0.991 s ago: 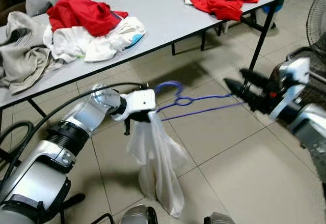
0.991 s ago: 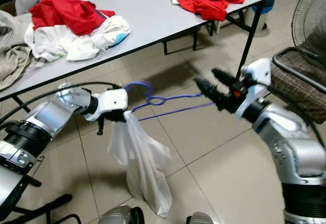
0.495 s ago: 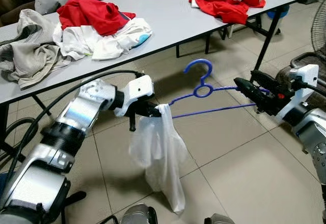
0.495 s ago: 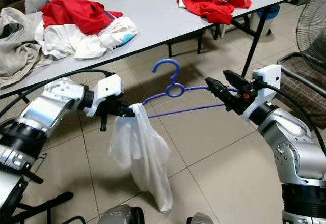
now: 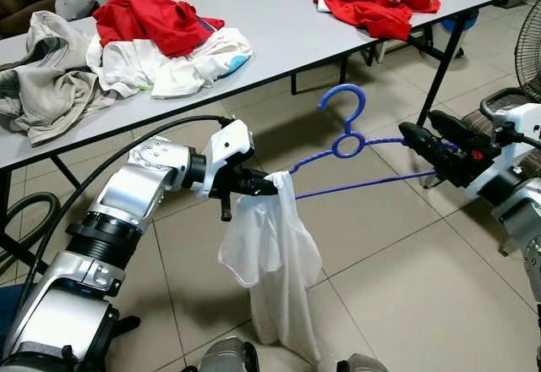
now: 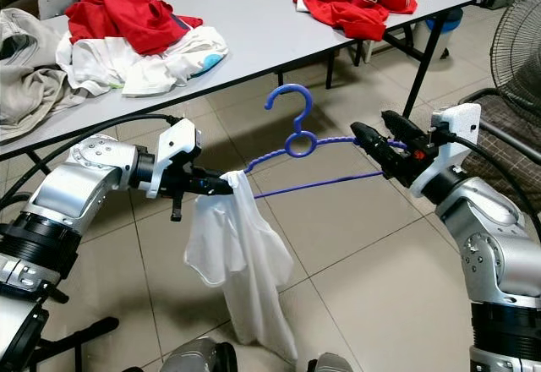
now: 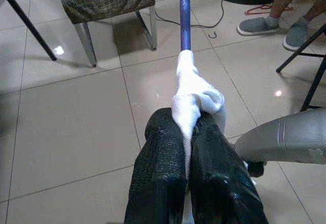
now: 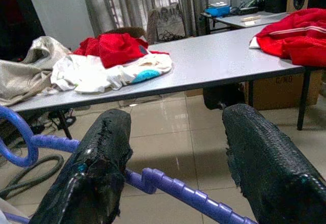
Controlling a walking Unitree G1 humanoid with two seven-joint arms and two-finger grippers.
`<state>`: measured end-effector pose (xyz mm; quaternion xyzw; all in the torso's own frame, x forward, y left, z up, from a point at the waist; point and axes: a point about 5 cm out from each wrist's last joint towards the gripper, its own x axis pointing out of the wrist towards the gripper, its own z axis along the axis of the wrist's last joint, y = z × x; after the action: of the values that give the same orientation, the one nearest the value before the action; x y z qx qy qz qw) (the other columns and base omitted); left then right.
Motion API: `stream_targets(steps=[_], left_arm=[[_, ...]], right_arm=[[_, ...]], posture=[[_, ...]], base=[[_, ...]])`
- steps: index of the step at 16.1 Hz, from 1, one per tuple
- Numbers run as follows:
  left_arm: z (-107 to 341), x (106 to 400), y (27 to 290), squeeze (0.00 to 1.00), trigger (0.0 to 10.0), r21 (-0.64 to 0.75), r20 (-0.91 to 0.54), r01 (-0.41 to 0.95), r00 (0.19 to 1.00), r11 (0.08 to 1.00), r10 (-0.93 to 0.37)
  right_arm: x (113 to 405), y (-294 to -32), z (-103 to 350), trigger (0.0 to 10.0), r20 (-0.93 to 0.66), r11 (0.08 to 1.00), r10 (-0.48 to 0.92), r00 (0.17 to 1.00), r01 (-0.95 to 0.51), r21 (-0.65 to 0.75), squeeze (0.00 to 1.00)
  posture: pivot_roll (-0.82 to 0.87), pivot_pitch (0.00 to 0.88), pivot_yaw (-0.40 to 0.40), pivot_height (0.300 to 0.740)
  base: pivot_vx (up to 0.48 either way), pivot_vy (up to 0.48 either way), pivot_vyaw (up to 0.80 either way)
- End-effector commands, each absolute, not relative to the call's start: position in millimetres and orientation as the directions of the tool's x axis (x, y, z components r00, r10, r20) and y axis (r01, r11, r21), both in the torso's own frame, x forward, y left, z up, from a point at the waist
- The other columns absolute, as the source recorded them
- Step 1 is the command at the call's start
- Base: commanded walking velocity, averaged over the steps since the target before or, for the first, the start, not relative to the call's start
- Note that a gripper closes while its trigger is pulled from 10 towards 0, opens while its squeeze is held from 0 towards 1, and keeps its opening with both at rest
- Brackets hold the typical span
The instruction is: Hang hanger
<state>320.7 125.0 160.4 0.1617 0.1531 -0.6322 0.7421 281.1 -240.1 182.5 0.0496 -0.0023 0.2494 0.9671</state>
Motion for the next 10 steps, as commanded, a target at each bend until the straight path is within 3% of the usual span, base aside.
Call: stream_targets(steps=[1, 2, 4, 7, 9, 10], left_arm=[[178.6, 320.8, 116.0, 0.0, 0.0, 0.127, -0.379, 0.986, 0.145, 0.103, -0.914], [175.4, 324.2, 122.3, 0.0, 0.0, 0.148, -0.419, 0.981, 0.178, 0.127, -0.89], [170.1, 336.0, 137.1, 0.0, 0.0, 0.18, -0.458, 0.957, 0.288, 0.229, -0.841], [168.9, 337.3, 141.3, 0.0, 0.0, 0.169, -0.433, 0.957, 0.286, 0.235, -0.855], [174.3, 341.6, 143.5, 0.0, 0.0, 0.157, -0.384, 0.956, 0.291, 0.248, -0.876], [179.8, 342.4, 143.1, 0.0, 0.0, 0.148, -0.352, 0.959, 0.28, 0.242, -0.893]], right_arm=[[279.5, -232.4, 187.8, 10.0, 0.06, 0.838, 0.529, 0.847, -0.532, 0.12, 0.29], [270.9, -242.0, 206.1, 10.0, 0.155, 0.813, 0.545, 0.824, -0.564, 0.141, 1.0], [237.7, -246.7, 235.2, 10.0, 0.268, 0.688, 0.673, 0.689, -0.717, 0.116, 1.0], [218.8, -239.6, 237.1, 10.0, 0.246, 0.617, 0.743, 0.623, -0.779, 0.109, 1.0], [203.5, -213.7, 216.7, 10.0, 0.154, 0.514, 0.828, 0.539, -0.84, 0.174, 1.0], [204.5, -209.3, 205.0, 10.0, 0.099, 0.523, 0.832, 0.547, -0.83, 0.193, 1.0]], posture=[[-0.14, 0.0, 0.094, 0.74], [-0.14, 0.0, 0.095, 0.74], [-0.16, 0.0, 0.107, 0.74], [-0.17, 0.0, 0.12, 0.74], [-0.19, 0.0, 0.13, 0.74], [-0.19, 0.0, 0.13, 0.74]], base=[[0.0, 0.0, 0.0], [0.0, 0.0, 0.0], [0.0, 0.0, 0.0], [0.0, 0.0, 0.0], [0.0, 0.0, 0.0], [0.0, 0.0, 0.0]])
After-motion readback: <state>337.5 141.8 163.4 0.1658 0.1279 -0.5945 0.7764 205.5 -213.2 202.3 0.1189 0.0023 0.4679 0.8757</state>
